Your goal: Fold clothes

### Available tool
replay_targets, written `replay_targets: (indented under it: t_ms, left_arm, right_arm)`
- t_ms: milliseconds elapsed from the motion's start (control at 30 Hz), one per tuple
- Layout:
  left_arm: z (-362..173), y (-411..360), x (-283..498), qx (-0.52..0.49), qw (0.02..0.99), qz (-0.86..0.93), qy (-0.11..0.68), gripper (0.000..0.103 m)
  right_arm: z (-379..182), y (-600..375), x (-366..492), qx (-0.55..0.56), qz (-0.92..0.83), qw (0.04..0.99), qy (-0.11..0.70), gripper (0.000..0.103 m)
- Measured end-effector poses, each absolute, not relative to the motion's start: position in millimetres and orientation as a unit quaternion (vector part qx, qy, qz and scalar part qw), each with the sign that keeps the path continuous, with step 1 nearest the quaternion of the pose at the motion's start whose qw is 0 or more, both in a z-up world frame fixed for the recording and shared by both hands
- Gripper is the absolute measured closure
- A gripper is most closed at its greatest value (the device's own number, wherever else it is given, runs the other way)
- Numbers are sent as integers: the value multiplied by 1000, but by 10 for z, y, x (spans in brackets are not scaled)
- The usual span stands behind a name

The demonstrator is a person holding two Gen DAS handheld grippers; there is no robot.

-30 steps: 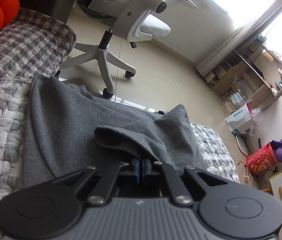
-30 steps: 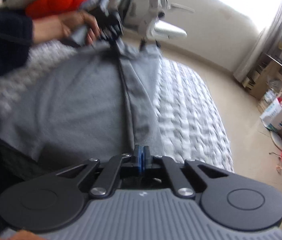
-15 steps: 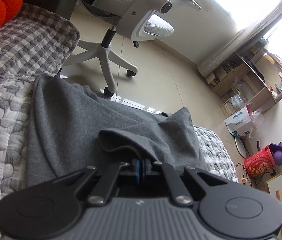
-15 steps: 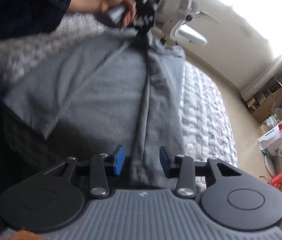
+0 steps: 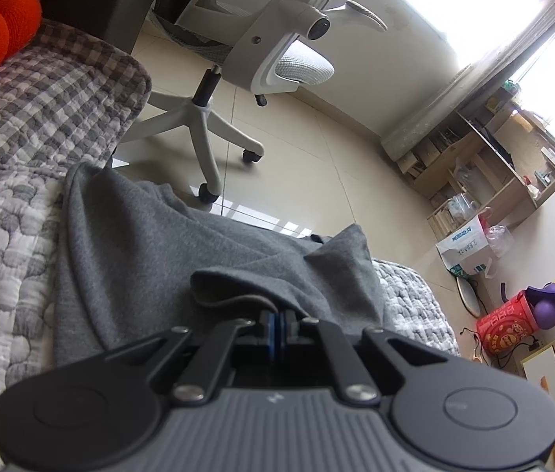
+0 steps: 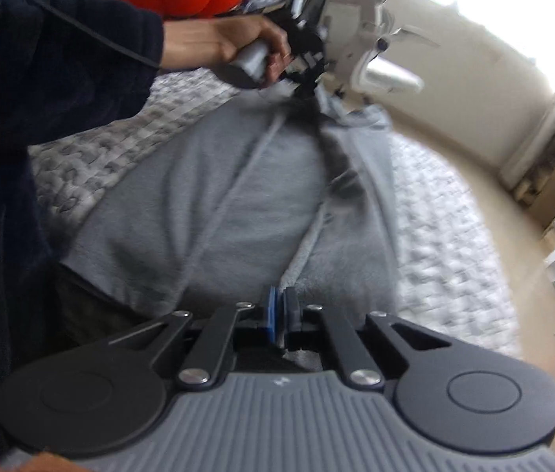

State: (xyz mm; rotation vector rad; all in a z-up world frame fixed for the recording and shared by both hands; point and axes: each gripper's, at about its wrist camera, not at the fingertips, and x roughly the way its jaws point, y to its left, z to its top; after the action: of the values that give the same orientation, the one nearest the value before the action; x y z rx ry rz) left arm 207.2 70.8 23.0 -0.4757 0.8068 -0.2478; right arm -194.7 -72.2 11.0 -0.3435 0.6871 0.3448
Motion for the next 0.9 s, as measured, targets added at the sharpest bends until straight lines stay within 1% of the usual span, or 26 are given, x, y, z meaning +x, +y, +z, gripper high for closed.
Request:
replay_targets:
  t_ms: [167, 367, 567, 733, 833, 900]
  left_arm:
    - [230, 776, 2070, -242, 887, -116, 376, 101]
    - [249, 734, 2070, -228, 892, -117, 373, 101]
    - [331, 781, 2059, -220, 903, -115, 351, 102]
    - [305, 786, 2065, -212, 906, -104, 351, 102]
    - [279, 800, 2067, -208, 906, -97, 355, 102]
    - [270, 796, 2066, -204, 906, -95, 358, 102]
  right_arm:
    - [177, -670, -1971, -97, 205, 911, 344, 100]
    - [49, -678, -1966, -127, 205, 900, 364, 99]
    - [156, -801, -2015, -140, 237, 895, 350, 99]
    - [34, -711, -2000, -179, 251, 884, 352, 98]
    - [44, -702, -2042, -166, 267, 885, 343, 93]
    - [54, -777, -2048, -136, 277, 884, 351, 93]
